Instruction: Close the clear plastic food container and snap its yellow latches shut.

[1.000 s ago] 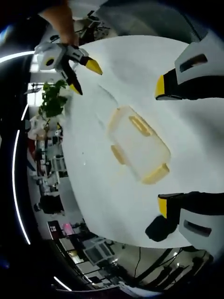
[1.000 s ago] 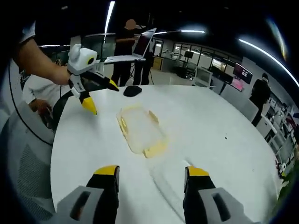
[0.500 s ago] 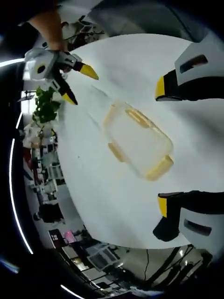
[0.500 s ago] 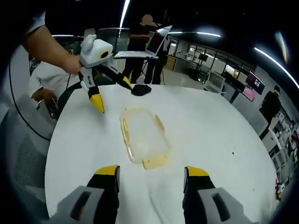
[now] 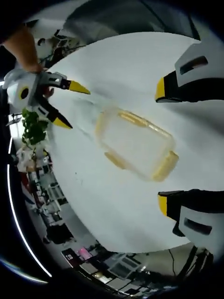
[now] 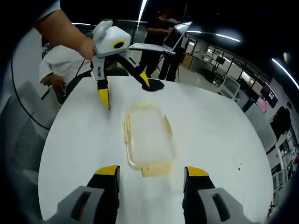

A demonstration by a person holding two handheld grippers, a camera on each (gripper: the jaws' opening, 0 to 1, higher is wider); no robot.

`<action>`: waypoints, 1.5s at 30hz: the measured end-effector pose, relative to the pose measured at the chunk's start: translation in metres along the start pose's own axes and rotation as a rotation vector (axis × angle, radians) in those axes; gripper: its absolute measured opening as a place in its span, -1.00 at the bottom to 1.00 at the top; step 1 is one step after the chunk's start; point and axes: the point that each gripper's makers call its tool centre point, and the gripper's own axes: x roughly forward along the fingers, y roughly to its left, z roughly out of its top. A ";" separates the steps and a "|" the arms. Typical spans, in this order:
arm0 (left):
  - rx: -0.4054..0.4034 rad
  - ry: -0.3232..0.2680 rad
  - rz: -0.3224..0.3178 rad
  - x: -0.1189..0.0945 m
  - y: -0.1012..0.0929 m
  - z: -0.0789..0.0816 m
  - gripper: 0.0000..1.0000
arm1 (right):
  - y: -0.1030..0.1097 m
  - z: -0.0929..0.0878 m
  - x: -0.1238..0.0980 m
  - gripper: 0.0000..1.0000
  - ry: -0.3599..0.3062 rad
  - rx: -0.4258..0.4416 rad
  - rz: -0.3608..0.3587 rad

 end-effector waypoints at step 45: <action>0.304 0.199 -0.283 0.034 0.030 -0.032 0.22 | -0.005 -0.029 0.051 -0.01 0.190 -0.134 0.203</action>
